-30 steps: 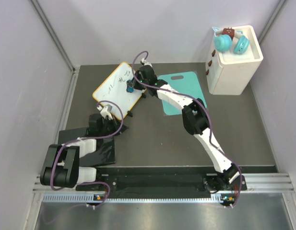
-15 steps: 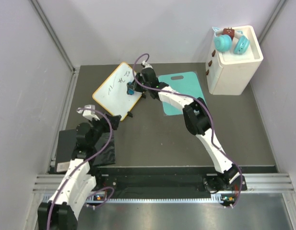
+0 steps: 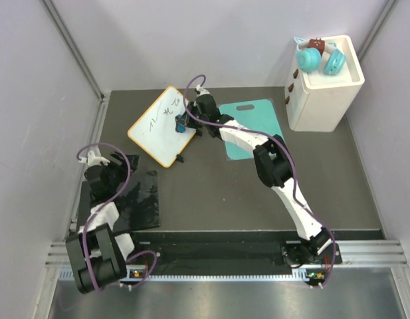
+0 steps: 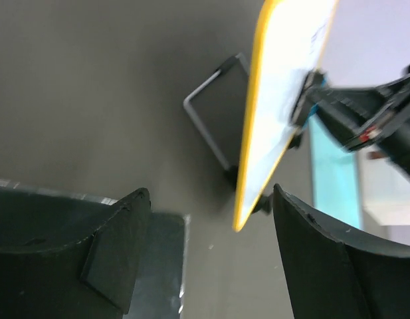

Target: Erase the whiteboard

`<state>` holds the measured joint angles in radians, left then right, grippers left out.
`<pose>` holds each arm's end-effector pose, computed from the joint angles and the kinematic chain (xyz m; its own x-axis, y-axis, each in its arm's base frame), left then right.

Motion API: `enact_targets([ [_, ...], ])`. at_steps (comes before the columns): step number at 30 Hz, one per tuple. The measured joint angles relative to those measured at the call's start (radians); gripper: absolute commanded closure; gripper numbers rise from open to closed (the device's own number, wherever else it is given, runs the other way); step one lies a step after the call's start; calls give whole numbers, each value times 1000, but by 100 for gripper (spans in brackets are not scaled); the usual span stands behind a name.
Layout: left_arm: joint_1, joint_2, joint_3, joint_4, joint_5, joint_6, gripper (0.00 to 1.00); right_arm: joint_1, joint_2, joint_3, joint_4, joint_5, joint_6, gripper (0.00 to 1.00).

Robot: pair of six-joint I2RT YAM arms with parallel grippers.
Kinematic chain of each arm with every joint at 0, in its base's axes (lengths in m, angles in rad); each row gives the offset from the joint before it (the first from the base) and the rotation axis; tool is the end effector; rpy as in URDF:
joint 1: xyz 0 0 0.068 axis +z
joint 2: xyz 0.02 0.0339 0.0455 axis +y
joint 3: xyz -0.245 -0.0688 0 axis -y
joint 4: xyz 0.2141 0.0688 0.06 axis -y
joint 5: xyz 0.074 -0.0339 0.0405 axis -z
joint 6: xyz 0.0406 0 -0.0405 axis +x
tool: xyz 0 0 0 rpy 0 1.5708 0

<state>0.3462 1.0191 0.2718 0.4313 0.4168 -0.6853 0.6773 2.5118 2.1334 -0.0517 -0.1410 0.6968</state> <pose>0.1890 0.0507 0.1861 -0.2590 -0.7087 -0.6563 -0.1450 0.7003 -0.6990 0.4195 0.3447 0.1868 -0.7113 0.2434 -0.6594 -0.3437 0.6980 0.6283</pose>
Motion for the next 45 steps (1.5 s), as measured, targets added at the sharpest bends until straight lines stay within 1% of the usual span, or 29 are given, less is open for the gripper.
enact_targets([
  [2, 29, 60, -7, 124, 54, -53, 23, 0, 0, 0, 0, -3, -3, 100],
  [6, 33, 168, -13, 355, 142, -135, 26, 0, 0, 0, 0, -7, -5, 100],
  [11, 33, 348, -17, 625, 195, -216, 26, 0, 0, 0, 0, -13, -5, 100],
  [13, 33, 423, -17, 707, 203, -246, 29, 0, 0, 0, 0, -15, -5, 100],
  [15, 33, 515, -11, 768, 216, -285, 33, 0, 0, 0, 0, -18, -5, 100],
  [17, 33, 611, -1, 802, 226, -325, 35, 0, 0, 0, 0, -19, -6, 100],
  [19, 29, 694, 13, 805, 228, -361, 36, 0, 0, 0, 0, -20, -5, 100],
  [21, 19, 741, 24, 804, 227, -370, 36, 0, 0, 0, -1, -26, -5, 100],
  [25, -23, 758, 56, 805, 215, -364, 36, -1, 0, 0, -1, -34, -11, 100],
  [29, -43, 773, 112, 807, 206, -363, 39, -3, 0, 0, 3, -35, -16, 100],
  [32, -50, 775, 126, 813, 198, -363, 39, -5, 0, 0, 4, -38, -17, 100],
  [35, -52, 771, 113, 819, 180, -353, 37, -6, 0, 0, 3, -42, -20, 100],
  [36, -53, 763, 99, 819, 165, -340, 34, -6, 0, 0, 2, -45, -21, 100],
  [38, -53, 725, 55, 817, 131, -312, 32, -6, 0, 0, 0, -50, -23, 100],
  [40, -53, 655, 11, 811, 79, -278, 30, -6, 0, 0, 1, -51, -24, 100],
  [45, -55, 388, -21, 739, -37, -187, 26, -10, 0, -9, 6, -54, -24, 100],
])
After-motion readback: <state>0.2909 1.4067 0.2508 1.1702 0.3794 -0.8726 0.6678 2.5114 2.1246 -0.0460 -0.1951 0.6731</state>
